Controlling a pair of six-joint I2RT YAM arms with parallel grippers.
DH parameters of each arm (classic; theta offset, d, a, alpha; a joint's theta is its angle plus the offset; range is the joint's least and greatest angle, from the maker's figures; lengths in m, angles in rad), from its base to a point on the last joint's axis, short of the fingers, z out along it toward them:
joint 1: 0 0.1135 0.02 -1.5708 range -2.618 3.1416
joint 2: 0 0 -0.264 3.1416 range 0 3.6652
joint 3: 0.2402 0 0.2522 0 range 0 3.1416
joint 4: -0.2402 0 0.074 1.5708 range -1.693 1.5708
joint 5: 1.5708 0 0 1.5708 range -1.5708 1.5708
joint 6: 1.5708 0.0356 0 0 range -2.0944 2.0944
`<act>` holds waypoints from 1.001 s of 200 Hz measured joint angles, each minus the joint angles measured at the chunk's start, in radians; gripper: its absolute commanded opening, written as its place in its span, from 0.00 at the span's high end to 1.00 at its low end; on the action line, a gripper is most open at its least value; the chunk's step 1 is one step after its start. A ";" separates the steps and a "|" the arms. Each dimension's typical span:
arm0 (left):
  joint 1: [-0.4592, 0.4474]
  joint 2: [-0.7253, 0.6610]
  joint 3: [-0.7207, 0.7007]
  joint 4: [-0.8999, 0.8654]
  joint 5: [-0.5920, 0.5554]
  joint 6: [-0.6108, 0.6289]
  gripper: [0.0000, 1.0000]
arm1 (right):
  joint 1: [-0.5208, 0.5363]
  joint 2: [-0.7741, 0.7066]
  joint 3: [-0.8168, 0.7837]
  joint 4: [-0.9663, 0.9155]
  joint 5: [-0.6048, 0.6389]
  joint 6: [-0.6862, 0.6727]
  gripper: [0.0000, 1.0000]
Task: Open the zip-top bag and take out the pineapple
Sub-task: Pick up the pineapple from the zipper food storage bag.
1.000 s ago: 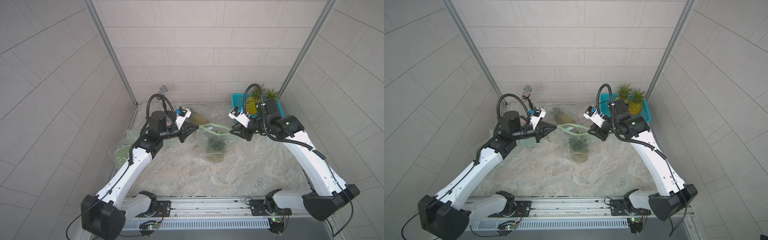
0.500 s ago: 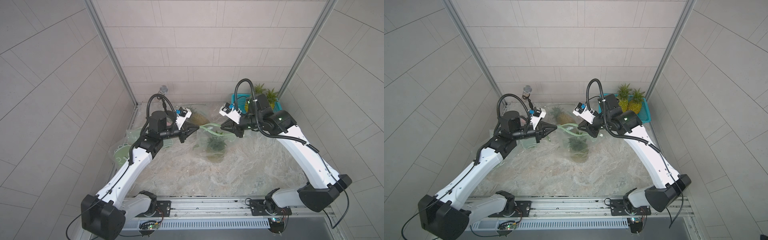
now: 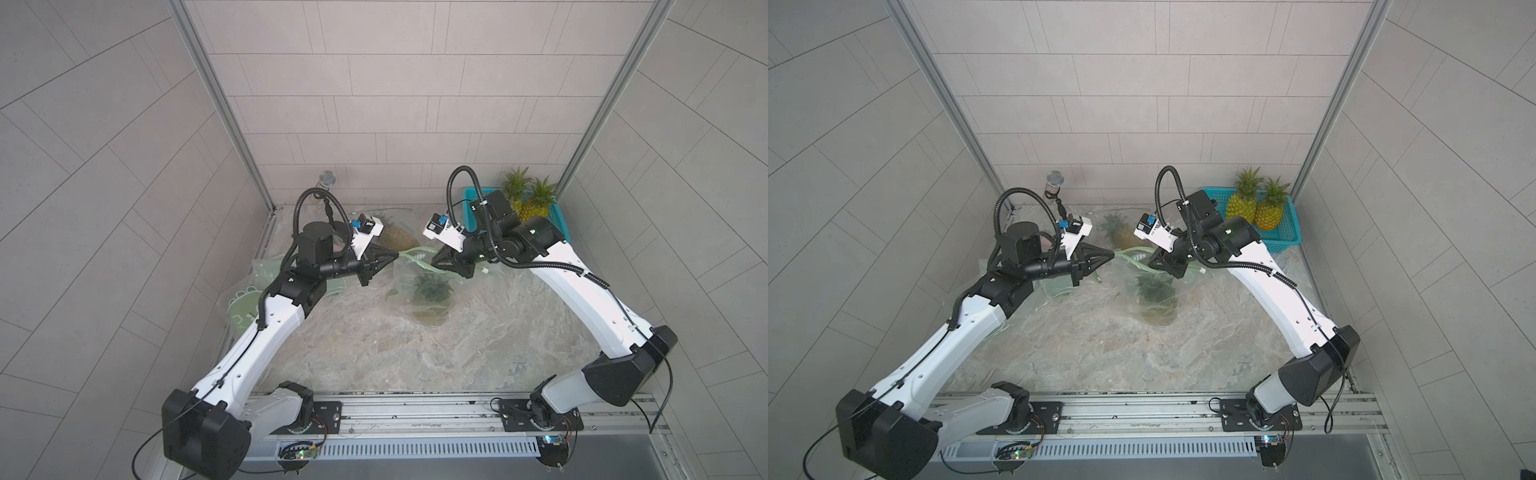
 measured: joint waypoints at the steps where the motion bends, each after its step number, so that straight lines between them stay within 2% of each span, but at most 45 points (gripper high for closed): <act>1: 0.000 0.000 0.000 0.000 0.000 0.000 1.00 | 0.000 0.000 0.000 -0.001 0.002 0.001 0.76; 34: 0.000 0.000 0.000 -0.005 0.001 0.003 1.00 | 0.009 0.013 -0.005 -0.022 0.027 -0.011 0.65; 200: 0.000 0.003 0.000 -0.019 0.022 0.003 1.00 | 0.058 0.102 -0.023 -0.059 0.162 -0.018 0.54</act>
